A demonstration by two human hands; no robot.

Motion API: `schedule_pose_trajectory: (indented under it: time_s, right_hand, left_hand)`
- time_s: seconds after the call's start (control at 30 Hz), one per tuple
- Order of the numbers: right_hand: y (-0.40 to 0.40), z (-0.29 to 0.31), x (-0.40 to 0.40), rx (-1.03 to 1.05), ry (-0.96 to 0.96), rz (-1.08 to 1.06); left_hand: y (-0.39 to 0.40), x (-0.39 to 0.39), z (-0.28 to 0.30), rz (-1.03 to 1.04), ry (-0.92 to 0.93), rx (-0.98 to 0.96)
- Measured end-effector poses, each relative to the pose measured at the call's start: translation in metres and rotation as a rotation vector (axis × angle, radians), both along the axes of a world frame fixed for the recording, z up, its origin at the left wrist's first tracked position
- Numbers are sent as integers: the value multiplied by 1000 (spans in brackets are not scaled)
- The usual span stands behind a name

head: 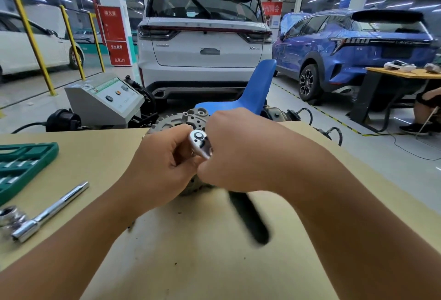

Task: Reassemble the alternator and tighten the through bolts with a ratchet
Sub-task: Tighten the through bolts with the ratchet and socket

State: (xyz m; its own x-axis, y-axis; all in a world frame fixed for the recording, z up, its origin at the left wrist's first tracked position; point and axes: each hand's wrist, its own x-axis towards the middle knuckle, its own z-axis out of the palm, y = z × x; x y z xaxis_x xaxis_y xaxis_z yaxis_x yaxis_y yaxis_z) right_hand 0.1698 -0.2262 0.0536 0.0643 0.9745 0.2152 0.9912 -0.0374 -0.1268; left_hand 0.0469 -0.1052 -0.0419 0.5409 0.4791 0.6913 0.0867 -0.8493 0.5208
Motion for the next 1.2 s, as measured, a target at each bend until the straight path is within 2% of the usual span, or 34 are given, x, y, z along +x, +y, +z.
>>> schedule_pose_trajectory:
  time_s: [0.1,0.27,0.4,0.6,0.77,0.97,1.1,1.2]
  right_hand:
    - [3,4,7,-21,62,-24]
    - [6,-3,10,38,-44,-75]
    - [5,1,5,-2,142,-15]
    - [7,1,14,61,10,-91]
    - [3,7,10,-38,81,-19]
    - [6,2,14,49,33,-51]
    - [1,7,5,-14,109,4]
    - [2,10,13,-5,89,-20]
  left_hand:
    - [3,-2,0,-25,4,-35]
    - [0,-2,1,-9,29,-12]
    - [2,-2,0,21,0,-35]
    - [3,-5,5,27,101,-57]
    - [4,-4,7,-55,60,-82]
    - [3,-8,8,-27,90,-40]
    - [2,-5,6,-2,59,-29]
    - [3,-9,9,-44,64,-72]
